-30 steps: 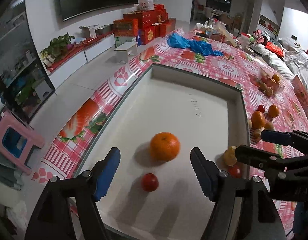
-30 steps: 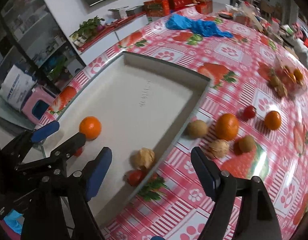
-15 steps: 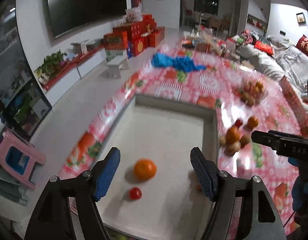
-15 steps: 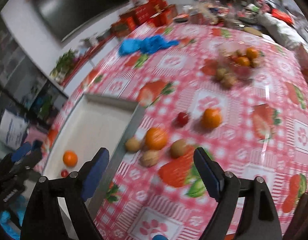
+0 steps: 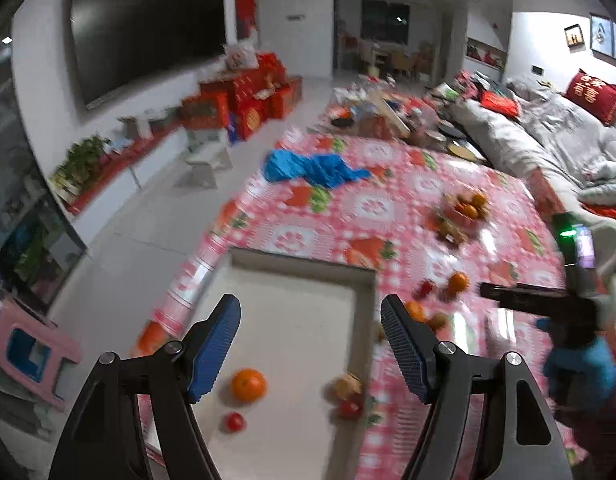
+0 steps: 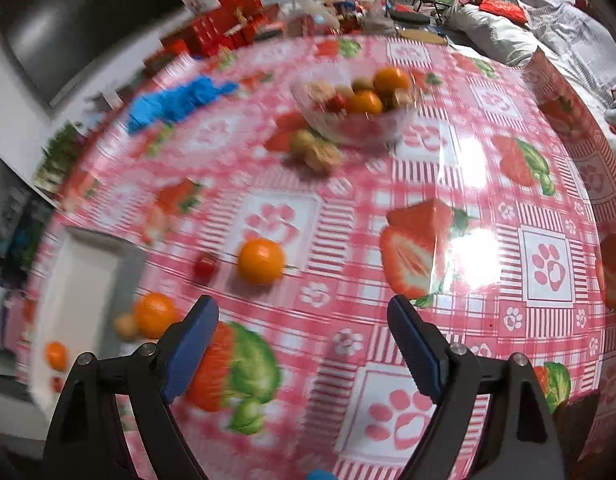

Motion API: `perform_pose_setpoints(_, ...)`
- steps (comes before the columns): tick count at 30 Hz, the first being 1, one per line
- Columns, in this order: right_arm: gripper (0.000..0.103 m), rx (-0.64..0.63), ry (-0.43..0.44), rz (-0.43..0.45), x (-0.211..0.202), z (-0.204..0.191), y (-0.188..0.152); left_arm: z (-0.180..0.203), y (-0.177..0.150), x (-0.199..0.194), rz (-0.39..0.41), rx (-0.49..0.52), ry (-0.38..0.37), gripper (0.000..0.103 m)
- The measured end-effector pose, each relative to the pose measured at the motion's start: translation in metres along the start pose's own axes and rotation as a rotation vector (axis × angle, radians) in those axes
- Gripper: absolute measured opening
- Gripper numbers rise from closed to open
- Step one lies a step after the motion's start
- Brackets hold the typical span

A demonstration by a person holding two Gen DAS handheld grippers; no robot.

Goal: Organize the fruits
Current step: 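Grasp another mandarin orange with the right gripper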

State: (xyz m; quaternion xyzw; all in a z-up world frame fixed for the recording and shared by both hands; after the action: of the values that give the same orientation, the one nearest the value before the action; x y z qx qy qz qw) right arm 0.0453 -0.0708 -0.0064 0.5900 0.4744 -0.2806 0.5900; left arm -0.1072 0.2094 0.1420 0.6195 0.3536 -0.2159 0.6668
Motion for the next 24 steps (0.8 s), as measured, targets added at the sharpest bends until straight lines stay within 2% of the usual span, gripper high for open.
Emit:
perform_pose_setpoints(2,0.089,-0.02,-0.019,0.011,0.009,0.0,-0.001,0.005,0.002,-0.001,-0.01,0.008,-0.026,0.074)
perform_pose_setpoints(4,0.088,-0.043,-0.02,0.028,0.016,-0.004,0.002,0.011,0.002,-0.004,-0.006,0.029,-0.021,0.074)
perform_pose_setpoints(9,0.073,-0.089,-0.021,0.036,0.036,-0.018,0.007,0.031,-0.008,0.011,-0.039,0.098,-0.008,0.074)
perform_pose_setpoints(15,0.072,-0.134,-0.02,0.088,0.04,-0.034,0.01,0.058,-0.036,0.041,-0.12,0.124,-0.038,0.074)
perform_pose_setpoints(18,0.061,-0.14,-0.021,0.114,0.041,-0.035,0.012,0.074,-0.046,0.053,-0.13,0.148,-0.028,0.074)
perform_pose_setpoints(19,0.047,-0.133,-0.008,0.123,0.041,-0.033,0.013,0.081,-0.049,0.057,-0.131,0.154,-0.025,0.074)
perform_pose_setpoints(20,0.039,-0.116,0.018,0.128,0.04,-0.031,0.014,0.086,-0.052,0.062,-0.134,0.154,-0.031,0.074)
perform_pose_setpoints(24,0.039,-0.088,0.062,0.134,0.033,-0.02,0.009,0.101,-0.056,0.073,-0.142,0.146,-0.037,0.074)
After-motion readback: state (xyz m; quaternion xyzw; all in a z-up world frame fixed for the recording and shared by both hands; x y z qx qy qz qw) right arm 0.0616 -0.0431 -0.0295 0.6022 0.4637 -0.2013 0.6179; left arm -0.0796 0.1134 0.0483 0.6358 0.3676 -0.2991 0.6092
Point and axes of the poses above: each gripper's, at about its wrist camera, not at the fingertips, and x roughly the way its jaws point, z to its right, y to its top, the point moved 3 cm from there along x, roughly the way its jaws point, and after that the axes turned 4 degrees about y, right-handed, at the moved point
